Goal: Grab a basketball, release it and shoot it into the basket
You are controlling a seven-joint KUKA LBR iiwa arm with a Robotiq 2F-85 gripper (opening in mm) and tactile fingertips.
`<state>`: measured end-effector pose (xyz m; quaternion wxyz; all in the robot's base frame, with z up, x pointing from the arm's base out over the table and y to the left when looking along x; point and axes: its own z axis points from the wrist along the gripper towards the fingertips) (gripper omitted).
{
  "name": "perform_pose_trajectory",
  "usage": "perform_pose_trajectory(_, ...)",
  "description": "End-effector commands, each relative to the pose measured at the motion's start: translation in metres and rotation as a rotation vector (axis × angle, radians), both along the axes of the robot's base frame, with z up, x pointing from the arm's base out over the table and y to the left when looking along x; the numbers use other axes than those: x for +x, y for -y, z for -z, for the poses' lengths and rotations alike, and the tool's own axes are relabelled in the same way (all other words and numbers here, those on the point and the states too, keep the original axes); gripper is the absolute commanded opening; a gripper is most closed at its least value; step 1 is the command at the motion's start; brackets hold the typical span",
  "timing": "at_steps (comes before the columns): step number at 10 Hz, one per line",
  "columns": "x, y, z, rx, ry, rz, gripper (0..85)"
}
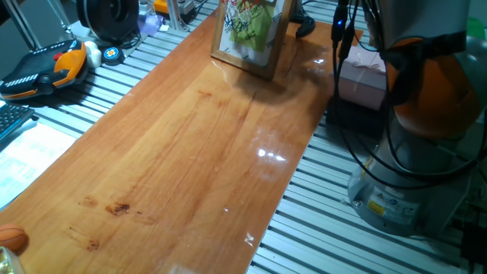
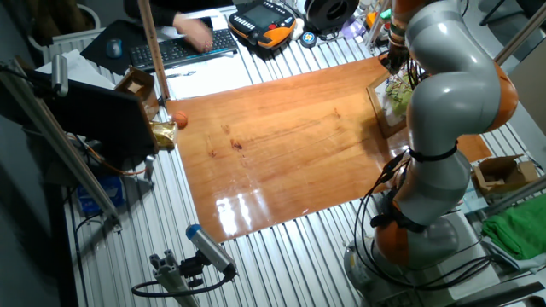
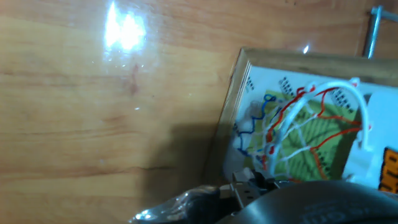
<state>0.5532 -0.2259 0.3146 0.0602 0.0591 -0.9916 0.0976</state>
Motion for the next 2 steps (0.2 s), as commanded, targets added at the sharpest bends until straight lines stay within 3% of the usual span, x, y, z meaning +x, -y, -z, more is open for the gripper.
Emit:
perform_pose_trajectory(1,-0.002,-0.0026,0.0016,0.012,-0.006,0.025,0.7)
perform_pose_trajectory(2,-0.0039,-0.0068,0.0039,0.015,-0.002,0.048,0.7)
